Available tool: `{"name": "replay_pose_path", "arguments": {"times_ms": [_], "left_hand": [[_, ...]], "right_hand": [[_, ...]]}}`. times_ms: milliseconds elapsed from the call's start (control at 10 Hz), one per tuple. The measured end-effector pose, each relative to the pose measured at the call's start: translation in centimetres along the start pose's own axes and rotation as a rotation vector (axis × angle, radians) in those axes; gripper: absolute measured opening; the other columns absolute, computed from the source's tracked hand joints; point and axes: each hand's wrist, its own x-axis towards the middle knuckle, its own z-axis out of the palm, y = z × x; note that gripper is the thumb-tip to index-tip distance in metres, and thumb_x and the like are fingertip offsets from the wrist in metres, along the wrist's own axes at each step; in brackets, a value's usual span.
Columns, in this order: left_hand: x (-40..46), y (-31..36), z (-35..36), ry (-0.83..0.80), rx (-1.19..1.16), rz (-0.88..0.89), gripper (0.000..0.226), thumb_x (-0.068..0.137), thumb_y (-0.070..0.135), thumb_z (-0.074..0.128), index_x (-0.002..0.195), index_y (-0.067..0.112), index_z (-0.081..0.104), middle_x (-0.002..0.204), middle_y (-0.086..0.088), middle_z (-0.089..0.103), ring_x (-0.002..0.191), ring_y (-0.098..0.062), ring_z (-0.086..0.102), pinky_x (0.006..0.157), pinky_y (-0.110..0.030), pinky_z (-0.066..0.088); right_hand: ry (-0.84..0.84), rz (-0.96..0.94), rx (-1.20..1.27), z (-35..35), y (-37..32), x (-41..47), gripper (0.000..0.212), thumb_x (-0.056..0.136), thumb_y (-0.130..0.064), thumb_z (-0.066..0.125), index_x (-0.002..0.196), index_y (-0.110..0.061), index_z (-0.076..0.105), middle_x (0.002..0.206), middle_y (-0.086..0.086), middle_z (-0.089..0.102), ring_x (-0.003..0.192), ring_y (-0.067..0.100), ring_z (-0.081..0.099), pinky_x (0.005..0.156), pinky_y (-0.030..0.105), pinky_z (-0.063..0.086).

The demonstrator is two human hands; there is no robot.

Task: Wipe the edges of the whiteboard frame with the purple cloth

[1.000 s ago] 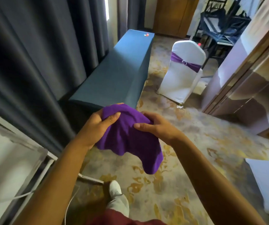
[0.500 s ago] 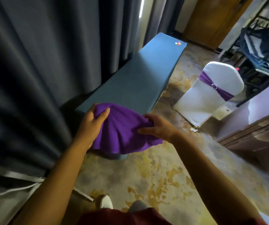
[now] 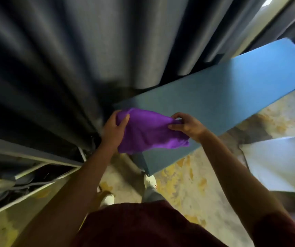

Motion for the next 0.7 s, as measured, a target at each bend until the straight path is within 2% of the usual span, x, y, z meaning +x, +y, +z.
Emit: {"name": "replay_pose_path", "arguments": {"times_ms": [100,200,300,400,500,600,700], "left_hand": [[0.6,-1.7,2.3,-0.024,0.037,-0.144,0.038,0.107,0.031,0.058,0.135,0.006,0.062,0.134,-0.020,0.067,0.126,-0.035,0.062,0.105,-0.035,0.046],[-0.2,-4.1,5.2,-0.044,0.159,-0.299,0.042,0.107,0.036,0.055,0.140,0.010,0.059,0.139,-0.022,0.065,0.129,-0.038,0.061,0.108,-0.041,0.046],[-1.1,-6.1,7.9,-0.072,0.231,-0.371,0.042,0.109,0.032,0.052,0.143,0.009,0.056,0.143,-0.021,0.063,0.132,-0.038,0.059,0.106,-0.039,0.044],[-1.5,-7.1,9.6,-0.101,0.295,-0.412,0.043,0.109,0.033,0.051,0.147,0.013,0.055,0.144,-0.020,0.062,0.131,-0.040,0.060,0.108,-0.046,0.049],[-0.7,-7.2,10.2,-0.102,0.353,-0.435,0.042,0.107,0.028,0.055,0.148,0.017,0.051,0.144,-0.019,0.062,0.130,-0.040,0.060,0.108,-0.050,0.050],[-0.3,-6.6,10.0,-0.206,0.466,-0.408,0.065,0.101,0.019,0.066,0.159,0.022,0.036,0.156,-0.017,0.052,0.139,-0.039,0.055,0.112,-0.052,0.048],[0.0,-5.7,9.6,-0.372,0.743,-0.313,0.099,0.094,0.027,0.076,0.168,0.030,0.010,0.165,-0.016,0.038,0.144,-0.037,0.050,0.112,-0.051,0.048]], "right_hand": [[-0.123,0.032,-0.134,-1.6,2.3,4.4,0.022,0.078,-0.026,0.083,0.090,-0.029,0.065,0.085,0.000,0.066,0.081,0.017,0.061,0.072,0.027,0.050],[-0.226,0.028,-0.359,-2.6,4.9,7.8,0.026,0.077,-0.041,0.082,0.093,-0.027,0.067,0.089,-0.002,0.066,0.083,0.017,0.061,0.071,0.024,0.044],[-0.256,-0.025,-0.555,-2.9,7.3,10.0,0.037,0.077,-0.044,0.080,0.099,-0.016,0.068,0.089,0.002,0.063,0.081,0.021,0.057,0.070,0.025,0.037],[-0.218,-0.048,-0.670,-2.7,8.7,11.4,0.029,0.080,-0.036,0.079,0.090,-0.013,0.065,0.083,0.007,0.062,0.076,0.022,0.055,0.064,0.026,0.032],[-0.176,-0.051,-0.743,-2.5,9.3,12.3,0.022,0.082,-0.036,0.076,0.089,-0.017,0.066,0.086,0.007,0.067,0.082,0.027,0.063,0.068,0.029,0.045],[-0.127,-0.047,-0.847,-2.1,9.2,11.9,0.027,0.084,-0.042,0.070,0.100,-0.021,0.067,0.100,0.008,0.069,0.094,0.031,0.065,0.080,0.038,0.054],[-0.046,-0.124,-0.875,-1.3,8.1,12.3,0.037,0.085,-0.042,0.067,0.116,-0.021,0.063,0.119,0.010,0.062,0.111,0.034,0.057,0.095,0.043,0.047]]}}
